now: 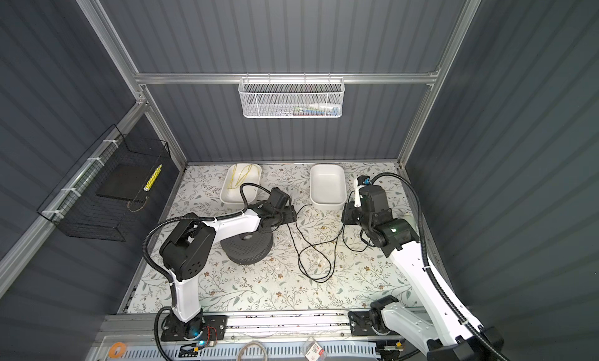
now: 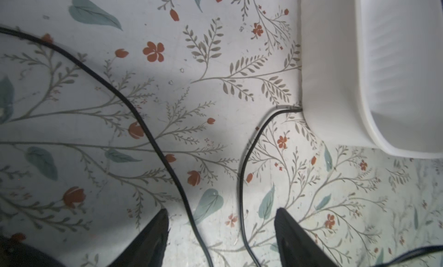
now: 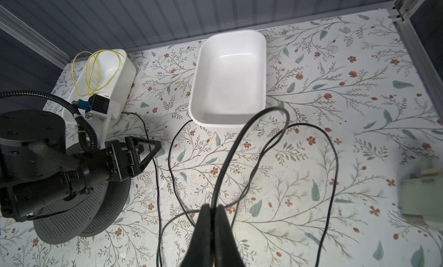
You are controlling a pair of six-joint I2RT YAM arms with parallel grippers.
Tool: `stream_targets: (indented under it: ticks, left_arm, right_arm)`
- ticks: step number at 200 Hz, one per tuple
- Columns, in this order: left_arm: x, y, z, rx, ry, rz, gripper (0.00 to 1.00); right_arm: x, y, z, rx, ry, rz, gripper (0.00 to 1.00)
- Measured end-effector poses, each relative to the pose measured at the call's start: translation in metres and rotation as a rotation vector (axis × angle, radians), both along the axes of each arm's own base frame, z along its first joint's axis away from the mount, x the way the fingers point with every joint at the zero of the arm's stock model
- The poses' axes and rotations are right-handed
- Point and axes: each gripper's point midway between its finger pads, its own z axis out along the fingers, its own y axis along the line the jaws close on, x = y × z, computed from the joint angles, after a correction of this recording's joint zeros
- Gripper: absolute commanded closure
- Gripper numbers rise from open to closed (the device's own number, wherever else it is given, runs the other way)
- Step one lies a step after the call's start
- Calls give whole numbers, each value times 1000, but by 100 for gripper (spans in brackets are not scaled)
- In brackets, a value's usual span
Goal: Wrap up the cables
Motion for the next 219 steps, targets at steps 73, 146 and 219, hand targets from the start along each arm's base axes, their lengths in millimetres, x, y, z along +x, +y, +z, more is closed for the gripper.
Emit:
stream_targets:
  ticks: [73,146,219]
  left_arm:
    - [18,-6,-3,124,-47,107,39]
    - [17,-7,6,223,-69,143,34]
    - [14,2,-34,305,-33,185,51]
  right_arm:
    - [5,0,-6,29,-9,4,97]
    - [10,-5,-10,72,-19,3,97]
    - [8,-10,-14,122,-32,-3,96]
